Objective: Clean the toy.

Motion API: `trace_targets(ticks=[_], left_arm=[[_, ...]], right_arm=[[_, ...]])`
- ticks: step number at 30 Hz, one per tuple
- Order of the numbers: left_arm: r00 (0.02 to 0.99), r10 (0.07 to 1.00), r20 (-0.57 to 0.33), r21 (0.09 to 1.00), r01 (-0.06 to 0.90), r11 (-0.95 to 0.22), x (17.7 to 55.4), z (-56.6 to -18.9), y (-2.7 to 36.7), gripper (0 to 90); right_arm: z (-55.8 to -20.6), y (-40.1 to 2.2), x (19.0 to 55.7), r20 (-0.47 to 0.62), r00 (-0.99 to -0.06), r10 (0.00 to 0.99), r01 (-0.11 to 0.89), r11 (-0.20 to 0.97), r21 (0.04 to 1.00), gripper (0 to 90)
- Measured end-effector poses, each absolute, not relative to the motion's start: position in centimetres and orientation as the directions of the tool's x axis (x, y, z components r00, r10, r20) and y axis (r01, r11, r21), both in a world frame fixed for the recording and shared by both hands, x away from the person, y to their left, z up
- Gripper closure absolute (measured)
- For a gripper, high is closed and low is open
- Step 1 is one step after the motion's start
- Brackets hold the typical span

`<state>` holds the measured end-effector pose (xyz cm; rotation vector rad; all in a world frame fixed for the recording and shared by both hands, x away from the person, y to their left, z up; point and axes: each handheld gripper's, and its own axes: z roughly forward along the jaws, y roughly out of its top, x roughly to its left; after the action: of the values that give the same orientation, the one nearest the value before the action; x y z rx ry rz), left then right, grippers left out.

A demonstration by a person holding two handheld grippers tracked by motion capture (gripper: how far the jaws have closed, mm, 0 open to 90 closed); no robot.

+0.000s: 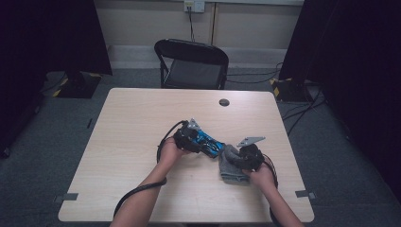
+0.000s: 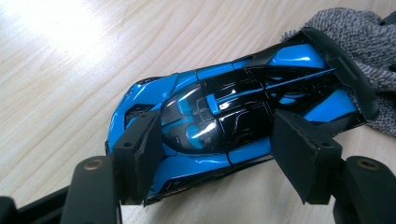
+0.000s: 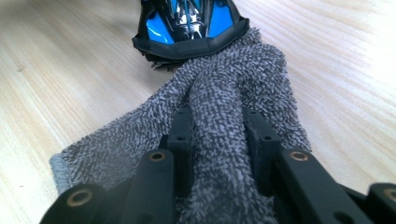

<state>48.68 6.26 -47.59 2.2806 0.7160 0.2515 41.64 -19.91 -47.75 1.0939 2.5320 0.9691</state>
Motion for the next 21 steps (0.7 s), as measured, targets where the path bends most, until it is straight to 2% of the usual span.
trace_targets(ticks=[21], left_arm=[[0.825, 0.565, -0.023, 0.690, 0.422, -0.588, 48.60, -47.52, 6.18, 35.2]], right_arm=[[-47.56, -19.11, 40.70, 0.052, -0.732, 0.679, 0.546, 0.540, 0.640, 68.0]])
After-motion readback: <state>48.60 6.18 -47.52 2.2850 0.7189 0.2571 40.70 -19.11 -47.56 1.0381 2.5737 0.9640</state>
